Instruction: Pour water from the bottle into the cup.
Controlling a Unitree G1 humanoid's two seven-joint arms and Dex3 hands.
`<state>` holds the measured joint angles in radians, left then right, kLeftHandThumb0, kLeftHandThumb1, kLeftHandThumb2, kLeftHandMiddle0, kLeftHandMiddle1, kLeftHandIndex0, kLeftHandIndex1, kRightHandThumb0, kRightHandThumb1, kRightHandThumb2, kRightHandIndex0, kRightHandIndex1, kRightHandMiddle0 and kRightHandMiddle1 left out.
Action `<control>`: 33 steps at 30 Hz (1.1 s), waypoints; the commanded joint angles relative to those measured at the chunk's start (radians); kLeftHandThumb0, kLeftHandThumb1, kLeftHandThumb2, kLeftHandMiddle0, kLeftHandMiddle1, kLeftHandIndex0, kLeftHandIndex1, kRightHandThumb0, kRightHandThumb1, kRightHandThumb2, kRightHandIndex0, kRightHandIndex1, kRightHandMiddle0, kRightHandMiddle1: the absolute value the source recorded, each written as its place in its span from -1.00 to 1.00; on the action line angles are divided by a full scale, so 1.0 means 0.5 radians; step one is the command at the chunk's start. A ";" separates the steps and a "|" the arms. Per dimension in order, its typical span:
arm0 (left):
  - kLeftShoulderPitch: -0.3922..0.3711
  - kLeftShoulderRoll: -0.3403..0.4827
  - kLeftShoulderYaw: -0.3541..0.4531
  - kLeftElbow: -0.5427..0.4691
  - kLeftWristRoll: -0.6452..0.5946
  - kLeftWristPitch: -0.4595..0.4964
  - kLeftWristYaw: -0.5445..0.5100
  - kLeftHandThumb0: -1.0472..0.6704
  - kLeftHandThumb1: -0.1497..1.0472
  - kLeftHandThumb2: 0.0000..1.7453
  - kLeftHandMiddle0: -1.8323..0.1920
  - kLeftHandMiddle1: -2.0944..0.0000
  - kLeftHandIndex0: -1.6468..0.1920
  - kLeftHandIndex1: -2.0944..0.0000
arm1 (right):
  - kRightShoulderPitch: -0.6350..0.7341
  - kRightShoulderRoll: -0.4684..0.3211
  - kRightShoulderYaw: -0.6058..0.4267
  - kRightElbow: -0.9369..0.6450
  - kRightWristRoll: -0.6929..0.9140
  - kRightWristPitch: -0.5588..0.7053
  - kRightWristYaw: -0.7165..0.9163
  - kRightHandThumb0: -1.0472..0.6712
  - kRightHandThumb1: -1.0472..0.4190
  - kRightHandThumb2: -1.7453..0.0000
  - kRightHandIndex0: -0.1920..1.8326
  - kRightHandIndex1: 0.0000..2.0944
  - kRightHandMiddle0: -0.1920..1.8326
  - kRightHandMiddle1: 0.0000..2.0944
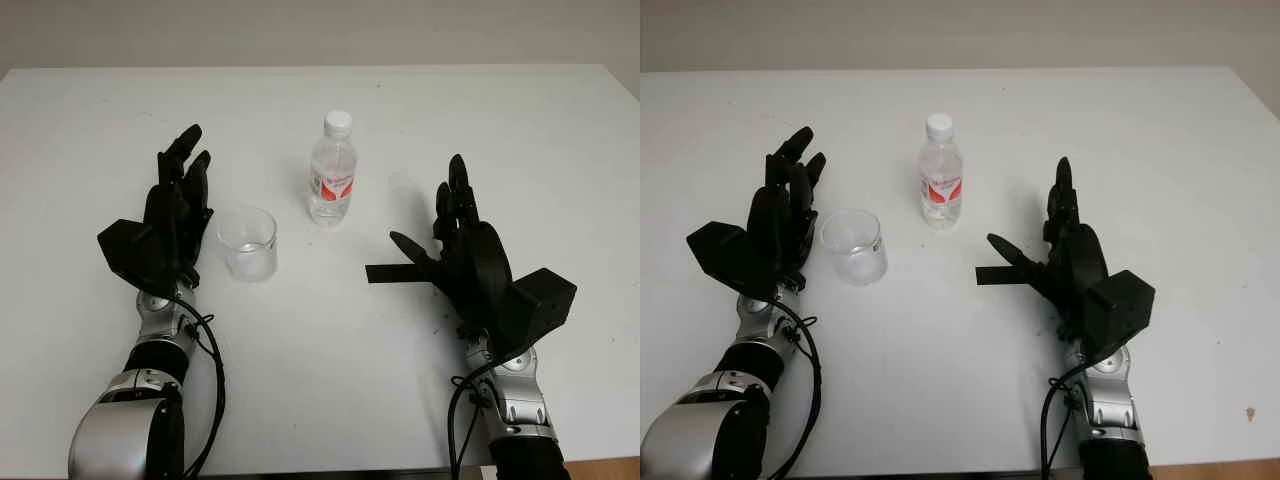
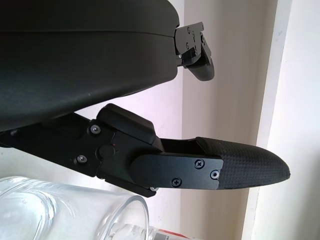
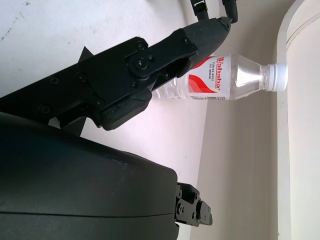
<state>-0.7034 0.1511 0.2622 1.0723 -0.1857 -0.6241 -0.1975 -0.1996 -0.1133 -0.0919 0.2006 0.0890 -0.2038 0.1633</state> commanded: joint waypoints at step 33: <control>0.093 -0.050 0.027 -0.016 -0.027 -0.049 0.023 -1.00 1.00 -0.51 1.00 0.38 1.00 0.23 | -0.958 -0.003 0.175 0.943 -0.258 -0.287 0.013 -0.84 -0.75 0.94 -1.00 -1.00 -1.00 -1.00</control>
<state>-0.7028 0.1415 0.2679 1.0527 -0.1931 -0.6424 -0.1871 -0.6574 -0.1191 -0.0070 0.6462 -0.0369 -0.3342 0.1734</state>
